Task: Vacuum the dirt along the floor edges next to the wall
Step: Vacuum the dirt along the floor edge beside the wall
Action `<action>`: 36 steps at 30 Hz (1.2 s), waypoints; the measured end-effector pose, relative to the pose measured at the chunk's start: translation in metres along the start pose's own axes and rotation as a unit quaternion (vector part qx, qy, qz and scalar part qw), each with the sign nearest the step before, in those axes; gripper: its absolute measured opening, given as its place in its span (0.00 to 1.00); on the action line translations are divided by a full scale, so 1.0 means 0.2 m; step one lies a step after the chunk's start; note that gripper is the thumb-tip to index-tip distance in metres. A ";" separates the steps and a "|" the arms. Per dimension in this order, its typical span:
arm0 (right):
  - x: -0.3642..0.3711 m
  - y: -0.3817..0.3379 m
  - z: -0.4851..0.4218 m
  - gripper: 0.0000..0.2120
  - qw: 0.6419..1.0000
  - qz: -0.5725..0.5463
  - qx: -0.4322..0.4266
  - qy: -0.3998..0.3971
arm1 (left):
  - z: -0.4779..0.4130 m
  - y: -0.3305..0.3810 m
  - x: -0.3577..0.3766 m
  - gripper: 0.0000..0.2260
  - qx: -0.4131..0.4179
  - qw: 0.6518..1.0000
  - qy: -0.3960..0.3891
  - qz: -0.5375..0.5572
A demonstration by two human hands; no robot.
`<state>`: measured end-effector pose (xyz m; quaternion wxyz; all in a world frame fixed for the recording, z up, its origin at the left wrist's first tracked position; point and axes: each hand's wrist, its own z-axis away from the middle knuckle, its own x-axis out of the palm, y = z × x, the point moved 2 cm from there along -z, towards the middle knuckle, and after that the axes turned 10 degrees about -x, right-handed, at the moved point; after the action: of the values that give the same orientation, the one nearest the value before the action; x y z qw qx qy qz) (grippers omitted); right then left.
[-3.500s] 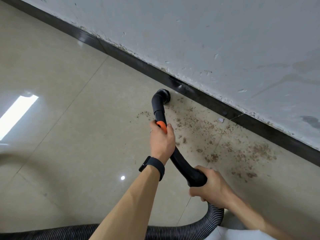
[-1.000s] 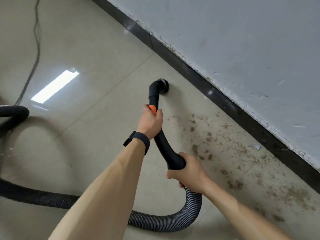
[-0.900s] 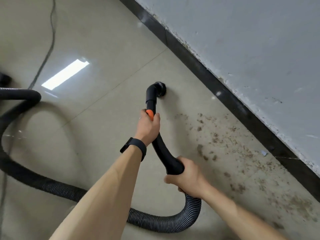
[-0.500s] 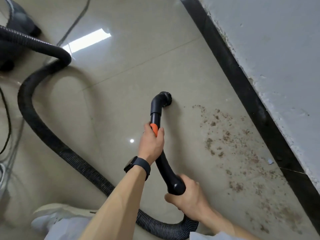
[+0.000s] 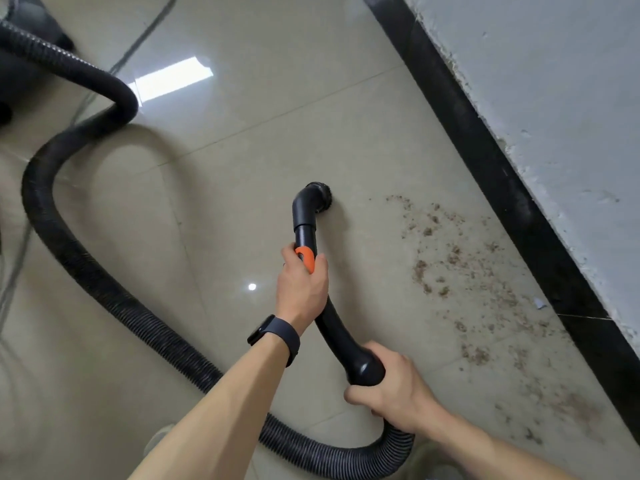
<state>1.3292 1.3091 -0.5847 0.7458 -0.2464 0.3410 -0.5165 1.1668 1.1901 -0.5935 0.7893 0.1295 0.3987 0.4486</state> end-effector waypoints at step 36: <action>0.15 -0.19 0.02 0.12 0.947 -0.240 0.049 0.207 | -0.11 0.42 0.23 0.13 0.224 0.932 -0.173 -0.227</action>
<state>1.3163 1.2672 -0.5636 0.5241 -0.1716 0.3931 -0.7358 1.1116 1.2717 -0.5847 0.8776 0.2842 0.3647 0.1268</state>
